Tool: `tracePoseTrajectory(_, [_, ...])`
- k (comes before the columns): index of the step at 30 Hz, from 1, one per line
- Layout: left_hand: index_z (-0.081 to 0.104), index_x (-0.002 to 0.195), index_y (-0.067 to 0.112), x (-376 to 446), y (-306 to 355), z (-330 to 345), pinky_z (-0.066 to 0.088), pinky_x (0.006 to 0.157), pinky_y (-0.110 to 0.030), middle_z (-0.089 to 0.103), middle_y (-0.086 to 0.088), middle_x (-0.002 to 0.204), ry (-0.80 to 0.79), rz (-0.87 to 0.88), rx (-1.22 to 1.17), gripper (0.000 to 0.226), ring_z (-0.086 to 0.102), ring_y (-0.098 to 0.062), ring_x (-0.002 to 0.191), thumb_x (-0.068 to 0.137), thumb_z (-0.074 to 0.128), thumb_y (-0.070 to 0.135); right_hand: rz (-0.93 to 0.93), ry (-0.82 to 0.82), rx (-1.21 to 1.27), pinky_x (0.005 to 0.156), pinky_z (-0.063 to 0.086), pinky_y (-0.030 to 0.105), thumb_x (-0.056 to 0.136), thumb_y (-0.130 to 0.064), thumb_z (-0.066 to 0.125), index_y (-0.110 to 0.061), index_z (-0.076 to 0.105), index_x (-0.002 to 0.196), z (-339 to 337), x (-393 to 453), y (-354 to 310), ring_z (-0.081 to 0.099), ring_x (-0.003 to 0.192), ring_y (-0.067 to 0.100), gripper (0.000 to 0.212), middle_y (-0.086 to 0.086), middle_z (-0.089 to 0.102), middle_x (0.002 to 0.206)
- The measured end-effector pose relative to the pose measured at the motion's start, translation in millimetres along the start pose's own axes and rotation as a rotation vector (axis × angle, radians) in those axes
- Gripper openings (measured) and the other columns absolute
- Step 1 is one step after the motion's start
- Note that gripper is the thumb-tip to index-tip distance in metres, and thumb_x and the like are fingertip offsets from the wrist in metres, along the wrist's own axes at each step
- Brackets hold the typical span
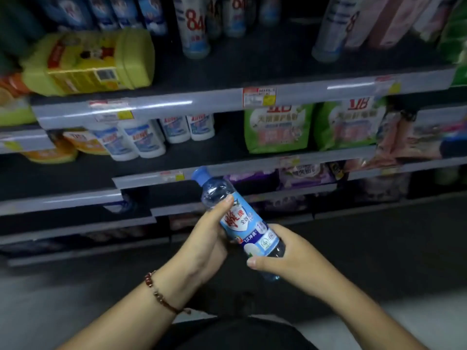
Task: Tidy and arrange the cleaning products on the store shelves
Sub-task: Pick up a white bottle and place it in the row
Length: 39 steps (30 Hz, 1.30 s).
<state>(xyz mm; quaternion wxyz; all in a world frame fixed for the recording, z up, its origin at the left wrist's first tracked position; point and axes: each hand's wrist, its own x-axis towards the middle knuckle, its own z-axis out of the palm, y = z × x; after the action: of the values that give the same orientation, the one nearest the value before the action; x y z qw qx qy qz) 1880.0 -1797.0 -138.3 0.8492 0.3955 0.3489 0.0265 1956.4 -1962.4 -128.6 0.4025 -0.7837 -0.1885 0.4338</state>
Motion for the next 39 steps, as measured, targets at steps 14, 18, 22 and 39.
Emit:
tracePoseTrajectory(14, [0.045,0.142,0.029,-44.7,-32.1,-88.7,0.059,0.092,-0.04,0.067,0.001,0.13,0.014,0.026,0.601,0.059,0.069,-0.017,0.115,0.091,0.073,0.02,0.147,-0.447,0.268,0.092,0.058,0.035,0.069,-0.013,0.084,-0.022,0.059,0.125,87.3,29.6,49.6,0.072,0.103,0.014,0.062,-0.002,0.076,0.111])
tracePoseTrajectory(18, [0.044,0.146,0.032,-62.2,-19.7,-107.2,0.055,0.101,-0.043,0.067,0.008,0.132,0.065,0.142,0.664,0.066,0.066,-0.01,0.119,0.086,0.072,0.027,0.157,-0.582,0.304,0.079,0.056,0.024,0.071,-0.008,0.077,-0.018,0.061,0.118,105.7,36.2,31.2,0.073,0.093,0.012,0.051,-0.002,0.077,0.099])
tracePoseTrajectory(22, [0.05,0.141,0.033,-80.0,-0.2,-136.8,0.058,0.095,-0.041,0.071,0.006,0.124,0.108,0.21,0.642,0.059,0.069,-0.012,0.113,0.088,0.073,0.025,0.067,-0.555,0.188,0.09,0.056,0.03,0.068,-0.022,0.082,-0.026,0.061,0.12,134.5,40.2,0.3,0.072,0.102,0.015,0.055,-0.003,0.076,0.108])
tracePoseTrajectory(39, [0.054,0.136,0.003,-259.1,132.0,-414.3,0.061,0.076,-0.044,0.073,-0.019,0.119,0.283,0.457,-0.138,0.054,0.072,-0.032,0.105,0.091,0.059,0.032,-0.461,-0.185,-0.493,0.077,0.06,0.028,0.065,-0.052,0.086,-0.045,0.054,0.114,420.8,12.6,-237.7,0.067,0.084,-0.004,0.059,-0.019,0.068,0.099])
